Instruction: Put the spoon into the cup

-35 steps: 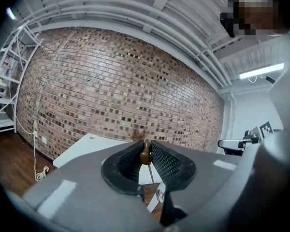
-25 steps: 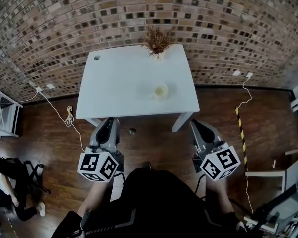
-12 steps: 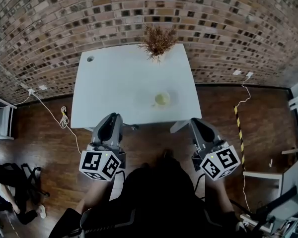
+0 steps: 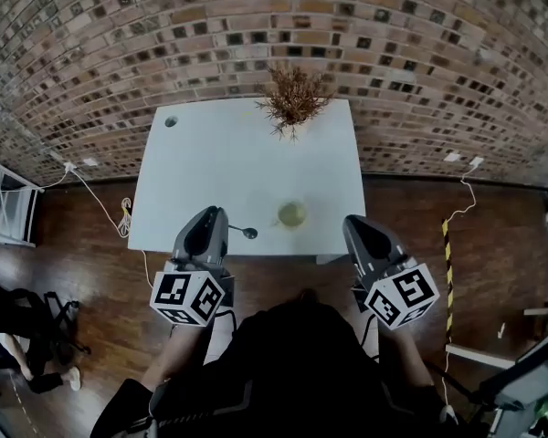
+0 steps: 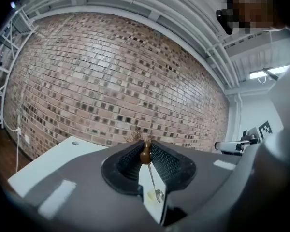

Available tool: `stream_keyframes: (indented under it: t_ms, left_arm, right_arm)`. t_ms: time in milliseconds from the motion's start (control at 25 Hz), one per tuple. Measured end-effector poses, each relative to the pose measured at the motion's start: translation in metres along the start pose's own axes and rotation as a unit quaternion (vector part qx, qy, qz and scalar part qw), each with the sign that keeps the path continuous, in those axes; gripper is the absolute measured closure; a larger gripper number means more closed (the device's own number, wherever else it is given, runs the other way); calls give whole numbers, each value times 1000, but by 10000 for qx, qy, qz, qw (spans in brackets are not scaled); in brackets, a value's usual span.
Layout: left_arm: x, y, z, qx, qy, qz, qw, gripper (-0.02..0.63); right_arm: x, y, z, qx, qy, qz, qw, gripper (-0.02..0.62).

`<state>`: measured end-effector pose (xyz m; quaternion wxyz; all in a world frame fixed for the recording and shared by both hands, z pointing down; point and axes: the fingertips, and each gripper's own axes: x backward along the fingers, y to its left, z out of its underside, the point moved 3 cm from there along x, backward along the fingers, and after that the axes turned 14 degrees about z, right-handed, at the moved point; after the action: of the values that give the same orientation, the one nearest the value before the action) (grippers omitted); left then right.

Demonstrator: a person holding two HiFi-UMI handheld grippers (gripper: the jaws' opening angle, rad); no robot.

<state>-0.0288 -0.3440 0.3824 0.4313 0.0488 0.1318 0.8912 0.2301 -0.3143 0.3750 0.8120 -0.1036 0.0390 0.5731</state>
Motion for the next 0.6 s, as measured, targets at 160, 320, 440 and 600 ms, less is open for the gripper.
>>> stream_keyframes:
  t_ms: [160,320,440,600]
  left_arm:
    - [-30,1,12,139,48,-182,9997,563]
    - [-58,6,21,307,-91,-319,9990,563]
    - [-71,10,22,311,-70,-407,9987,563]
    - [-88,14,37,358,87,-213,9991,564]
  right_arm:
    - [-20,-18,0,-22,73,-303,9995,589]
    - [-36,-31,4,-11,198,-608,9980,589]
    - [-49,-39,8,-48,279,-690,9972,589]
    - [-70,-50,13,-109,317,-584,9977,589]
